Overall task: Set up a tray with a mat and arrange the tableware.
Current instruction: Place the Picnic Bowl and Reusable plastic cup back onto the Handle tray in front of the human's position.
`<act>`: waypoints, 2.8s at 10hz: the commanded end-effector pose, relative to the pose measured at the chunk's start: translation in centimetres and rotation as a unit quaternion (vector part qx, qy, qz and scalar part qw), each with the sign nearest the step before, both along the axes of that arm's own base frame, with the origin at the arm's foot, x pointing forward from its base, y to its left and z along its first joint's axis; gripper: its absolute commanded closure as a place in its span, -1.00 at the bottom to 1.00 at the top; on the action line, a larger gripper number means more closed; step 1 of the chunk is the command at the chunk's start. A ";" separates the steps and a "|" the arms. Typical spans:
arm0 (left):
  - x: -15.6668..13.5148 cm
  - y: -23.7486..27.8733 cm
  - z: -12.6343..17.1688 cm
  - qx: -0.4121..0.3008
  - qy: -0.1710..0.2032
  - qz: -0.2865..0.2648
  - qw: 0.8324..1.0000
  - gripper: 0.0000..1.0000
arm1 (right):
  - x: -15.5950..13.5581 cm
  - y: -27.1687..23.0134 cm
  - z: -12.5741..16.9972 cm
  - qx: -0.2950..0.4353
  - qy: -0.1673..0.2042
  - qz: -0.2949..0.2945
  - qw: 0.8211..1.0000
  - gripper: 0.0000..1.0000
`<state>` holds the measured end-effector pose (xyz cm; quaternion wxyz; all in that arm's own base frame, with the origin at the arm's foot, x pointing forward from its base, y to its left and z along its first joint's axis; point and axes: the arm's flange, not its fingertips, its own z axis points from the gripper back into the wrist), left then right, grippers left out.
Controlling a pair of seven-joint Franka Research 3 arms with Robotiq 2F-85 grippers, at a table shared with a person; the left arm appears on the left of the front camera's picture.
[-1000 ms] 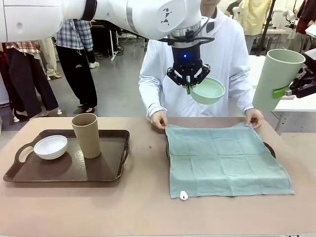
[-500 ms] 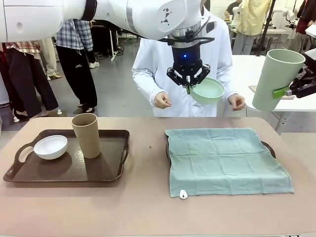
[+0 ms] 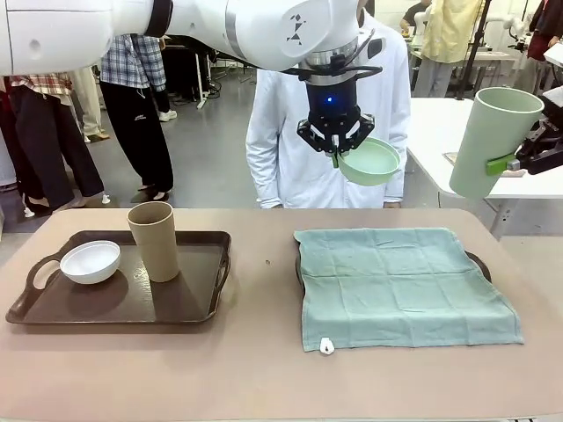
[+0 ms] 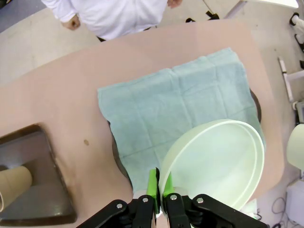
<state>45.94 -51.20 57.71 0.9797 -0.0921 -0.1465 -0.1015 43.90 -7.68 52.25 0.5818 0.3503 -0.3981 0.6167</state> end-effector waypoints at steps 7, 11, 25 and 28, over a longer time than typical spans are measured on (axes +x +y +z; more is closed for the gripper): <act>1.2 2.3 -11.4 -0.029 0.063 -0.027 0.997 0.91 | 5.8 0.4 -11.8 0.040 0.059 0.028 0.997 -0.67; 2.4 1.1 -16.1 -0.023 0.071 -0.036 0.997 0.91 | 6.4 0.1 -15.7 0.015 0.081 0.027 0.996 -0.67; 5.0 -0.1 -20.8 -0.048 0.089 -0.019 0.995 0.91 | 7.9 2.7 -22.3 0.009 0.049 0.099 0.994 -0.68; 5.4 -0.4 -22.2 -0.054 0.101 -0.017 0.993 0.91 | 8.5 2.8 -23.6 0.019 0.055 0.102 0.993 -0.68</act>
